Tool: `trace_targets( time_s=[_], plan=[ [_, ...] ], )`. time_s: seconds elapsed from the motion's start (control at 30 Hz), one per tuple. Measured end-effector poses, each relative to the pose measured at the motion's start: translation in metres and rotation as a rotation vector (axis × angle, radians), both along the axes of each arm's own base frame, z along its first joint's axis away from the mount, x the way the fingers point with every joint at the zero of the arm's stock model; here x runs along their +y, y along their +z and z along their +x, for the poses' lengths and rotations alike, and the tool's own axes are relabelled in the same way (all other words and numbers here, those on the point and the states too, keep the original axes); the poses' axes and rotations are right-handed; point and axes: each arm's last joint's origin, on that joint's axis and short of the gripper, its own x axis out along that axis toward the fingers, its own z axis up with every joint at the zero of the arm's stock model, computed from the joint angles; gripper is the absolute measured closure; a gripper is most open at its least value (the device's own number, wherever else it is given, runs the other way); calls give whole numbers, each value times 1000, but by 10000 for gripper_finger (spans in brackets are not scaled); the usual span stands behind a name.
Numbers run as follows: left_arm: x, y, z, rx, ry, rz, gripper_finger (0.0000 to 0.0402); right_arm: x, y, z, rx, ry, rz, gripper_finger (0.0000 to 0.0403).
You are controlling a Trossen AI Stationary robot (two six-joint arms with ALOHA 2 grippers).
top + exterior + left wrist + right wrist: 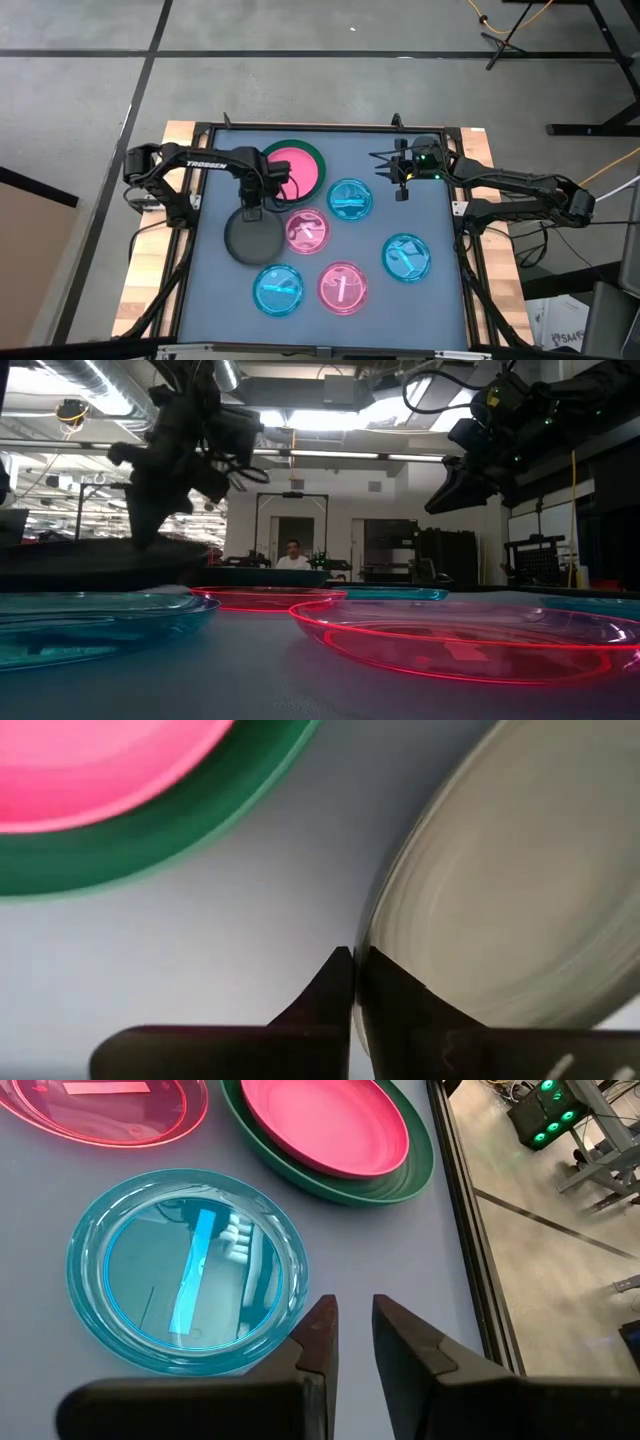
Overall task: Stack plastic plates
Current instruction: Stack the black plate on the pink plate
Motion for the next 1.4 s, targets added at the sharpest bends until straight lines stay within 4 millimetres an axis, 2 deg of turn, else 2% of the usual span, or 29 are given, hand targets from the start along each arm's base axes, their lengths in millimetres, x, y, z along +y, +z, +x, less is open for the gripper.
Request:
trace_targets(
  time_s=[0.23,0.53,0.67,0.87,1.07,1.23,1.4],
  plan=[
    [2,13,7,-48,-37,-18,399,0,0,0,0,0,0,347],
    [0,26,16,-140,-30,-148,399,0,0,0,0,0,0,347],
    [6,36,21,-191,-5,-151,398,0,0,0,0,0,0,347],
    [31,52,24,-272,147,-111,397,0,0,0,0,0,0,347],
    [64,57,26,-406,317,-53,396,0,0,0,0,0,0,347],
    [91,58,18,-460,417,-12,396,0,0,0,0,0,0,347],
    [115,58,3,-436,578,72,395,0,0,0,0,0,0,347]
  ],
)
